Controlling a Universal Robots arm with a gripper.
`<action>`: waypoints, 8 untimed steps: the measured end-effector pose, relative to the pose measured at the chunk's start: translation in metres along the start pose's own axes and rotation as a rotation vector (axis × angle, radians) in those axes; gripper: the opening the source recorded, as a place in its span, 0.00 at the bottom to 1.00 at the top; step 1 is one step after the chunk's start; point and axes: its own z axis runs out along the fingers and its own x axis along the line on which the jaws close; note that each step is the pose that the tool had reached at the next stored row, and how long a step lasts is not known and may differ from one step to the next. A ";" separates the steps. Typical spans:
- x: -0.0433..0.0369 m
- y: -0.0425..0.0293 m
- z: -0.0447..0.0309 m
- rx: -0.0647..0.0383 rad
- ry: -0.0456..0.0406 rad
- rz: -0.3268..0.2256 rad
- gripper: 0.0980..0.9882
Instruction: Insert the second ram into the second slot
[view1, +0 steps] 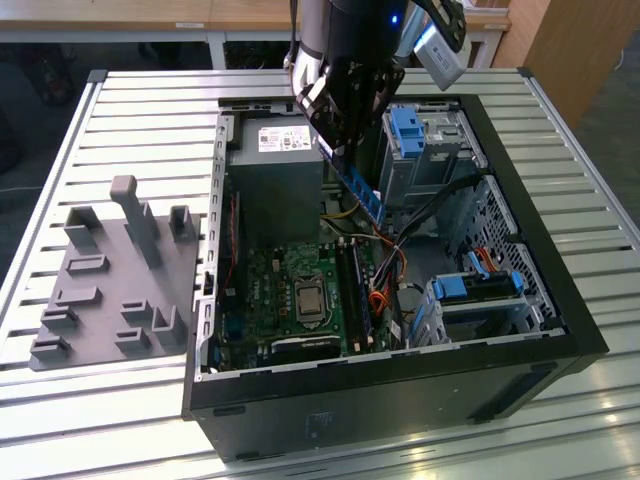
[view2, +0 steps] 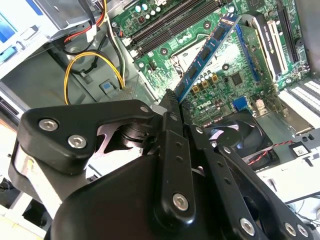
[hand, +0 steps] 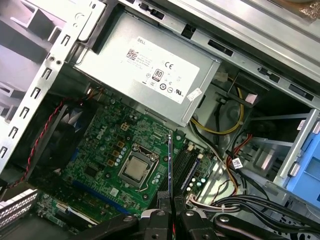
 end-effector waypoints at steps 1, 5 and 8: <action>0.0000 0.0000 0.0000 0.000 0.0000 0.001 0.04; 0.0000 0.0000 0.0001 0.000 -0.0001 0.003 0.04; 0.0000 0.0000 0.0001 0.000 -0.0001 0.005 0.04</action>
